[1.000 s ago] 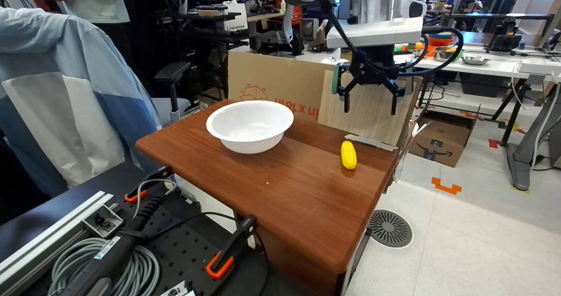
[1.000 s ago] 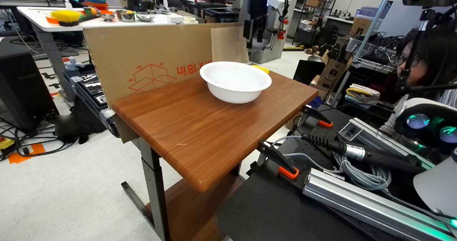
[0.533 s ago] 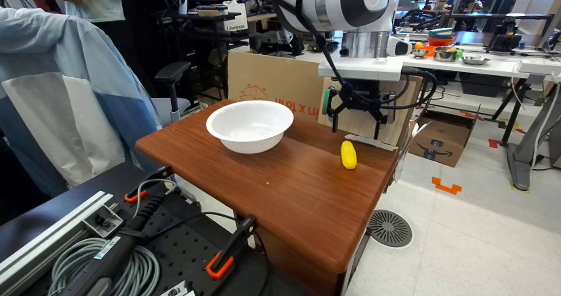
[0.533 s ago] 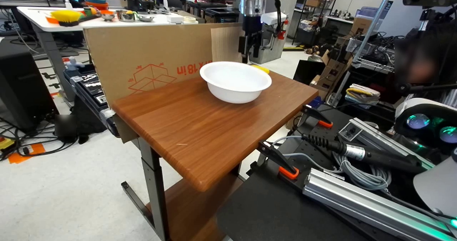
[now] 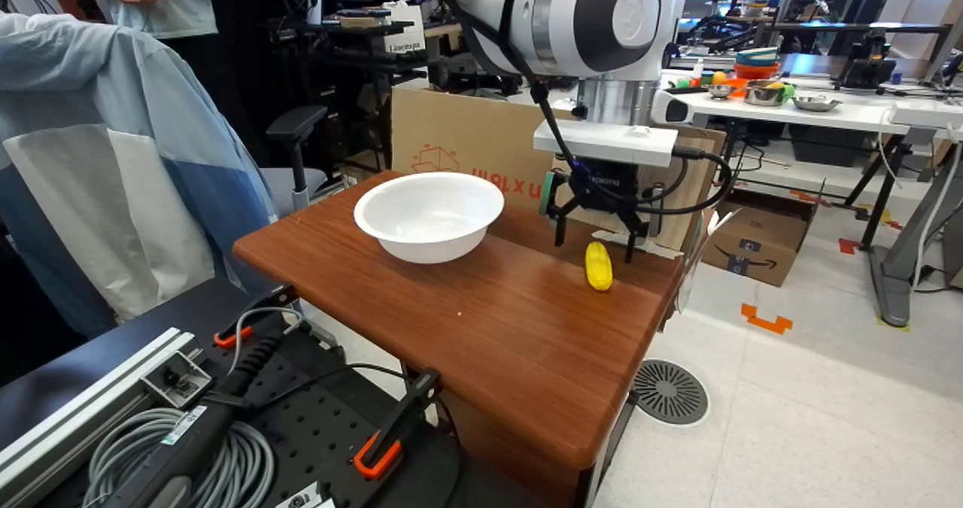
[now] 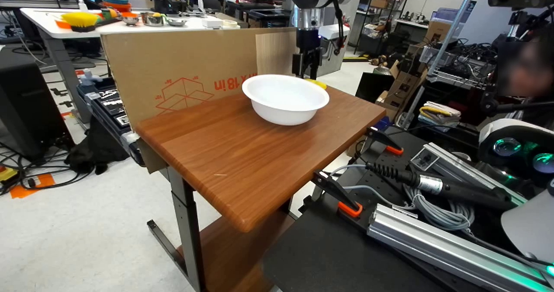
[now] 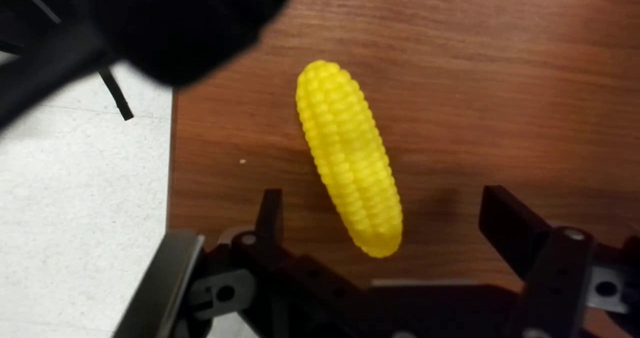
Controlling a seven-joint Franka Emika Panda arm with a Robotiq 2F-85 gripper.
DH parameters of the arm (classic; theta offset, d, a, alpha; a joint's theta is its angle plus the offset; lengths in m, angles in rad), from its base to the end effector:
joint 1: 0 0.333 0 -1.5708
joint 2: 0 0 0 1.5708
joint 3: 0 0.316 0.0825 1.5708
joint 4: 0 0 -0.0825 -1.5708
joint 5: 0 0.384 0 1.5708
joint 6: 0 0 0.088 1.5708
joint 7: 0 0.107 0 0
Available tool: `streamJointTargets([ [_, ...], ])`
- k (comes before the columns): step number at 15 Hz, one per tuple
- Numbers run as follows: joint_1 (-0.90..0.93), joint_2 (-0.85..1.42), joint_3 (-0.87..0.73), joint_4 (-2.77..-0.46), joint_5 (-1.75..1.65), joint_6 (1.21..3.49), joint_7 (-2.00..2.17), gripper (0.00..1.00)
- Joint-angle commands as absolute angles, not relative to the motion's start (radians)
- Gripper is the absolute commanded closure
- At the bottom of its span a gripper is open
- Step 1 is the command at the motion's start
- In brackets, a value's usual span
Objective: Put the plastic maize in the white bowl
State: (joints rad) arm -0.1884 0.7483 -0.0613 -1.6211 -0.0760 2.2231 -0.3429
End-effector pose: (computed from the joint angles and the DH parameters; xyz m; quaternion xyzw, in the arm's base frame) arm 0.6538 -0.1647 0.1732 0.9930 0.0782 -0.0840 0.0264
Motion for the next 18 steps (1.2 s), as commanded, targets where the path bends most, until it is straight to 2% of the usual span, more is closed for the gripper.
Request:
streamJointTargets([
  [1,-0.204,0.743,-0.059,-1.659,-0.068,2.224,-0.319,0.25],
  [2,-0.202,0.742,-0.065,-1.668,-0.072,2.231,-0.307,0.28],
  [9,-0.208,0.654,-0.072,-1.754,-0.067,2.272,-0.274,0.81],
  [11,-0.209,0.581,-0.066,-1.828,-0.061,2.296,-0.272,0.93],
  [18,-0.101,0.297,-0.006,-2.14,-0.096,2.455,-0.244,0.92],
])
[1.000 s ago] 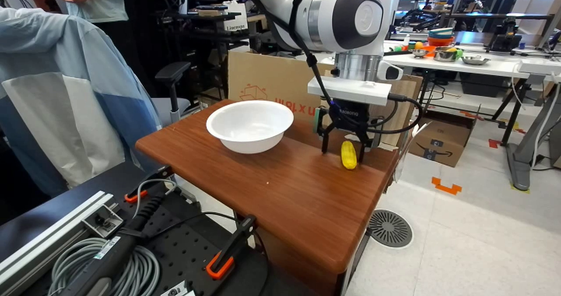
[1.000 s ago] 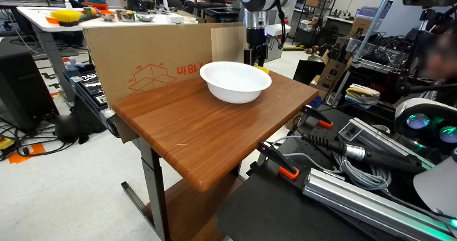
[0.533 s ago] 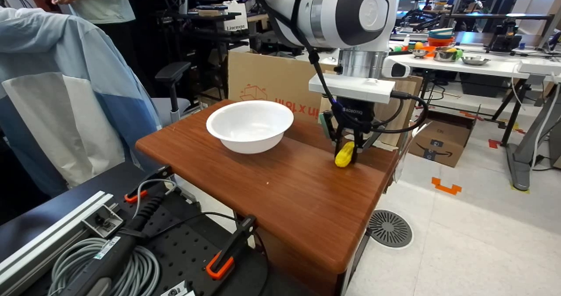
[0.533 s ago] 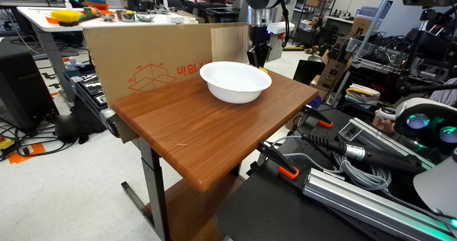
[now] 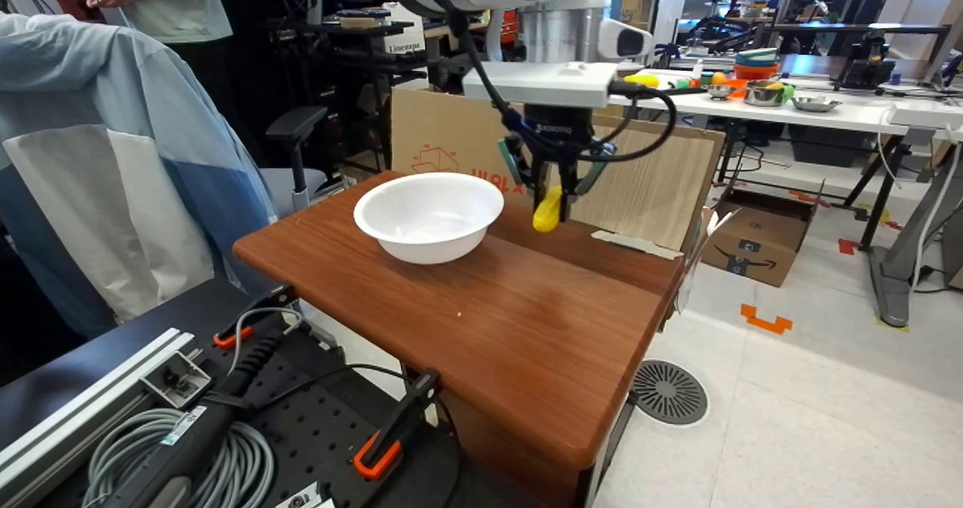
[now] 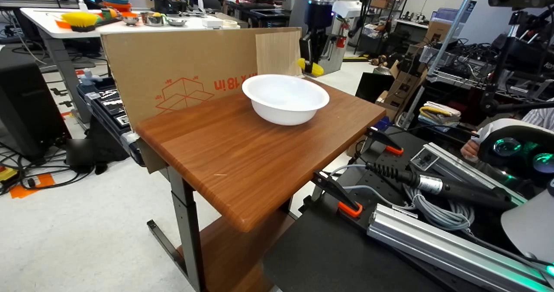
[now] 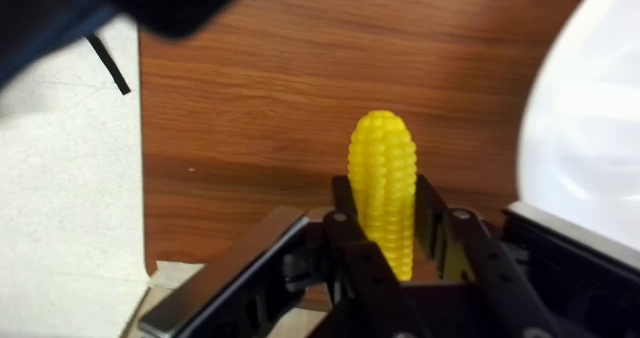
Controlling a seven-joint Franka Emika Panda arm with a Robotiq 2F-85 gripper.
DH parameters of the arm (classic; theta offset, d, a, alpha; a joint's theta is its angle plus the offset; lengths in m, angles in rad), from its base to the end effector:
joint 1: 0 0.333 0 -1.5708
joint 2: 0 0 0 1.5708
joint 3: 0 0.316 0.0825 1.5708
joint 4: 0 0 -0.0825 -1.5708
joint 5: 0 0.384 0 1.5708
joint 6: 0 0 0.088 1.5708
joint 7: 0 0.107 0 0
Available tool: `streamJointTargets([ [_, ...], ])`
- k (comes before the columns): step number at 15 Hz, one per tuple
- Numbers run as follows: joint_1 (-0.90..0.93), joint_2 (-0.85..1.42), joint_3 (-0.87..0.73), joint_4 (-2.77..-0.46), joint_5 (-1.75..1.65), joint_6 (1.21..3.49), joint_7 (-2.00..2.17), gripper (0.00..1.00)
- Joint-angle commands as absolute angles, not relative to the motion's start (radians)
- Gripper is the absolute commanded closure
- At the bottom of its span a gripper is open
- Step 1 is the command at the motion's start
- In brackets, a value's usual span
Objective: Put the plastic maize in the white bowl
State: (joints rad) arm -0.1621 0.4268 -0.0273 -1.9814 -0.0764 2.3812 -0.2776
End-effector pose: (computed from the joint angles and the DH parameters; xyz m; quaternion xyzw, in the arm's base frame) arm 0.5984 -0.1150 0.2472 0.9967 0.0732 -0.0205 0.0276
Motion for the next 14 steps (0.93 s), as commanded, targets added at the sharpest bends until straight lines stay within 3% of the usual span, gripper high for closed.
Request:
streamJointTargets([
  [1,-0.068,0.284,0.001,-2.157,-0.112,2.461,-0.219,0.92],
  [7,0.078,0.297,0.036,-2.167,-0.181,2.456,-0.075,0.92],
  [13,0.083,0.367,0.013,-2.13,-0.167,2.403,-0.007,0.92],
  [14,0.083,0.368,0.007,-2.135,-0.172,2.399,0.0,0.43],
])
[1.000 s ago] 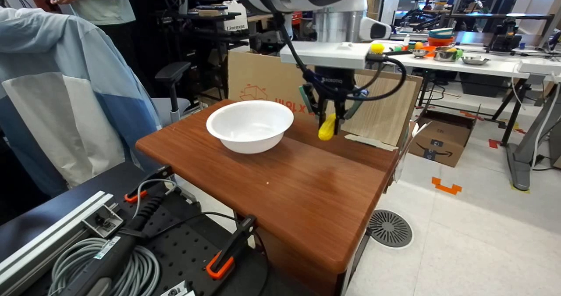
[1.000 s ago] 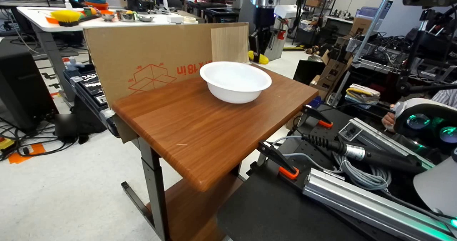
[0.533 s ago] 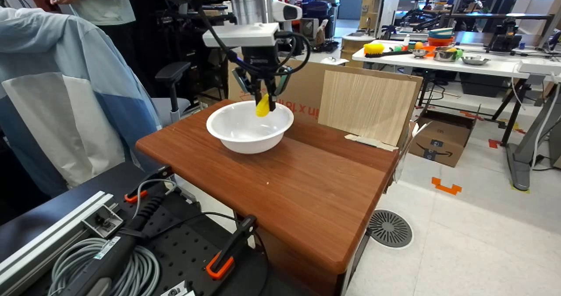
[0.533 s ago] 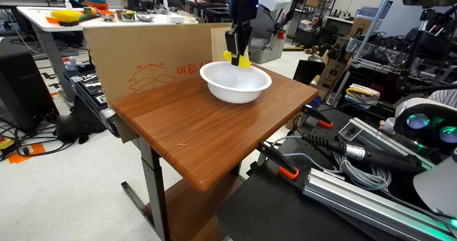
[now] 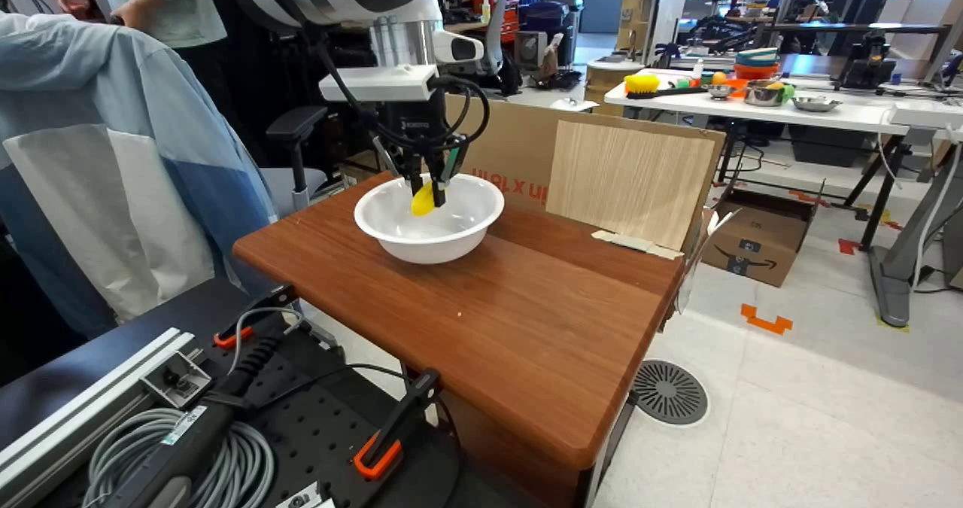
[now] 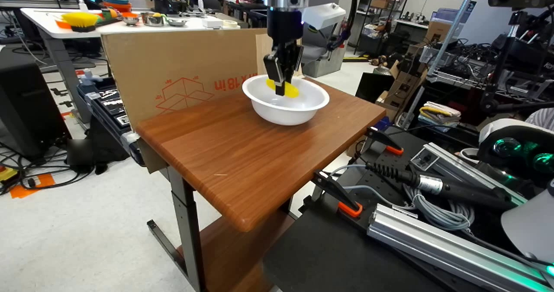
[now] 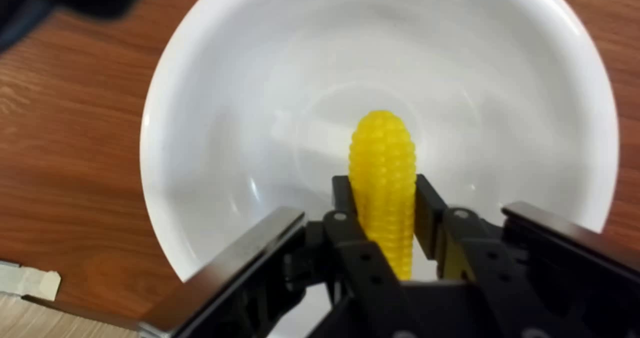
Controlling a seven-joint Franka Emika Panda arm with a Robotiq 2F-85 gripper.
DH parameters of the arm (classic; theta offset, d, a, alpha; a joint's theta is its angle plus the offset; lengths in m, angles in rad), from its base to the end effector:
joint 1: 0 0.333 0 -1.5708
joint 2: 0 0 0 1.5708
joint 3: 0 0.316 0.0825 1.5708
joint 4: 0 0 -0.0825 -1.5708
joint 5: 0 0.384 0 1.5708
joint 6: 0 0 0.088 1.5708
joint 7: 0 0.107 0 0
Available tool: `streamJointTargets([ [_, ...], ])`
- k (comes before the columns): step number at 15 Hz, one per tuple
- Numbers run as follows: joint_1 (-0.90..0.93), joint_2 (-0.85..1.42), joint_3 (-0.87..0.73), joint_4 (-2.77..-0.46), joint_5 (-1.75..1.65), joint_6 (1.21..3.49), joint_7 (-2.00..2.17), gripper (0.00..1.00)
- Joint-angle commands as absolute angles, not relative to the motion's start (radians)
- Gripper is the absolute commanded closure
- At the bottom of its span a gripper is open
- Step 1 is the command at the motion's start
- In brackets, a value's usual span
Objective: Put the plastic maize in the white bowl
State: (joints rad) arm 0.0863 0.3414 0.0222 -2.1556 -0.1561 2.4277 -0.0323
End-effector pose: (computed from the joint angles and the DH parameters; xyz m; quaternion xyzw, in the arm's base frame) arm 0.5574 0.0602 0.2330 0.9899 0.1301 -0.0326 0.0465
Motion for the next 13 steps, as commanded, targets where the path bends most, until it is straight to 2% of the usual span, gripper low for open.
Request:
streamJointTargets([
  [1,0.082,0.36,0.003,-2.146,-0.173,2.393,0.001,0.42],
  [7,0.083,0.171,-0.005,-2.298,-0.207,2.272,-0.019,0.01],
  [8,0.078,0.137,0.0,-2.319,-0.212,2.228,-0.038,0.0],
  [9,0.073,0.249,0.01,-2.235,-0.18,2.279,-0.024,0.09],
  [10,0.072,0.215,0.011,-2.259,-0.186,2.255,-0.026,0.02],
  [11,0.071,0.188,0.012,-2.279,-0.189,2.248,-0.028,0.0],
  [13,0.07,0.161,0.012,-2.302,-0.19,2.247,-0.029,0.0],
])
